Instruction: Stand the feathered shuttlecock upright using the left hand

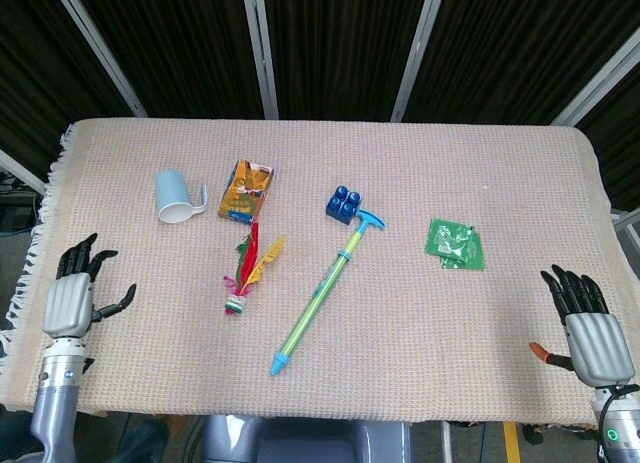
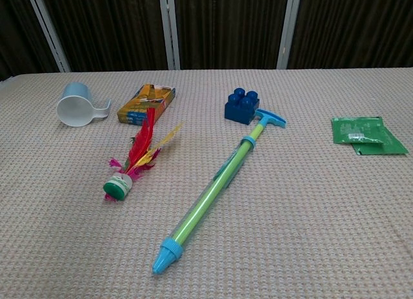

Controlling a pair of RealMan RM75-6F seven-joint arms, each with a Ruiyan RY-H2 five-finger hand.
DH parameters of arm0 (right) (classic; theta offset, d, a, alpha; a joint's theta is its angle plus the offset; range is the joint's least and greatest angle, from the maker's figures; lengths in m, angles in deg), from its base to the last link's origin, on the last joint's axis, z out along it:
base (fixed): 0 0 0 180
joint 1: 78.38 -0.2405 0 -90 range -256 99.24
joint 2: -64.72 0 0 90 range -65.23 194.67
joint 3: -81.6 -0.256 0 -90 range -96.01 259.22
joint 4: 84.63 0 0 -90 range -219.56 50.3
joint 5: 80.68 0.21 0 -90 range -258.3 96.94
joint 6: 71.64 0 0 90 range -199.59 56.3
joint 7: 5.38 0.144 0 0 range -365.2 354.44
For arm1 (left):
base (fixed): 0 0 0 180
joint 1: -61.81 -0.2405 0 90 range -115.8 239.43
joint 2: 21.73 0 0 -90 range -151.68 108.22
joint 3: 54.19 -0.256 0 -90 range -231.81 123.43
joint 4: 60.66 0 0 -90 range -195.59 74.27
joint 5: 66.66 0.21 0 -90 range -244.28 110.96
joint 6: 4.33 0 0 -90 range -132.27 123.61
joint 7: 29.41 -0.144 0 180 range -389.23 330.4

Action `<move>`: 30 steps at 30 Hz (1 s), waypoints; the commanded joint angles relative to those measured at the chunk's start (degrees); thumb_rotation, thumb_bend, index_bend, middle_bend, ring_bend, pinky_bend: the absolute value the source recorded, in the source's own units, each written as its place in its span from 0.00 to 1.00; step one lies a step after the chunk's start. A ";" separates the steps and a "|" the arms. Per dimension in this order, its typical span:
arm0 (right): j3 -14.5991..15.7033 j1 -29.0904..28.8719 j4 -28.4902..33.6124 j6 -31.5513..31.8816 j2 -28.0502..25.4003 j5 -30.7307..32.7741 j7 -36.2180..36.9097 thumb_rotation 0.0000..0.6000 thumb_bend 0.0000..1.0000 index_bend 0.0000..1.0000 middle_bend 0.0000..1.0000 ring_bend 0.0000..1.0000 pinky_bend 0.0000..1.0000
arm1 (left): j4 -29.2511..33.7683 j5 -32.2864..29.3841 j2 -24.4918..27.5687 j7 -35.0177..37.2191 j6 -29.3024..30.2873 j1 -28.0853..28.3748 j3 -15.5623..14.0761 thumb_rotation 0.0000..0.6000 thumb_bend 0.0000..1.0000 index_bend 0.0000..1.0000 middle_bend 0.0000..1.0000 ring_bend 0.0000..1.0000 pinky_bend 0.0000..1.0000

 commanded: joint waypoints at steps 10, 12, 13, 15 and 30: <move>0.37 -1.06 -0.70 -1.55 0.35 -0.65 1.14 1.00 0.08 0.00 0.00 0.00 0.00 | 3.22 -11.20 -8.85 -6.37 -10.08 9.87 5.74 0.60 0.28 0.34 0.00 0.00 0.00; 0.52 -1.17 -0.64 -1.73 0.30 -0.83 1.48 1.00 0.08 0.00 0.00 0.00 0.00 | 2.56 -12.15 -10.59 -7.89 -10.11 11.36 6.28 0.60 0.29 0.37 0.00 0.00 0.00; 0.54 -1.18 -0.65 -1.69 0.31 -0.88 1.50 1.00 0.08 0.00 0.00 0.00 0.00 | 2.17 -13.02 -11.48 -7.99 -10.40 11.97 6.72 0.60 0.29 0.39 0.00 0.00 0.00; 0.54 -1.18 -0.75 -1.58 0.43 -0.93 1.22 1.00 0.08 0.00 0.00 0.00 0.00 | 1.74 -14.84 -12.48 -8.18 -11.84 13.12 7.30 0.59 0.29 0.39 0.00 0.00 0.00; 0.52 -1.24 -1.11 -1.38 0.48 -0.74 1.56 1.00 0.08 0.00 0.00 0.00 0.00 | -6.55 -18.80 -19.73 -12.12 -11.16 19.16 8.07 0.60 0.30 0.34 0.00 0.00 0.00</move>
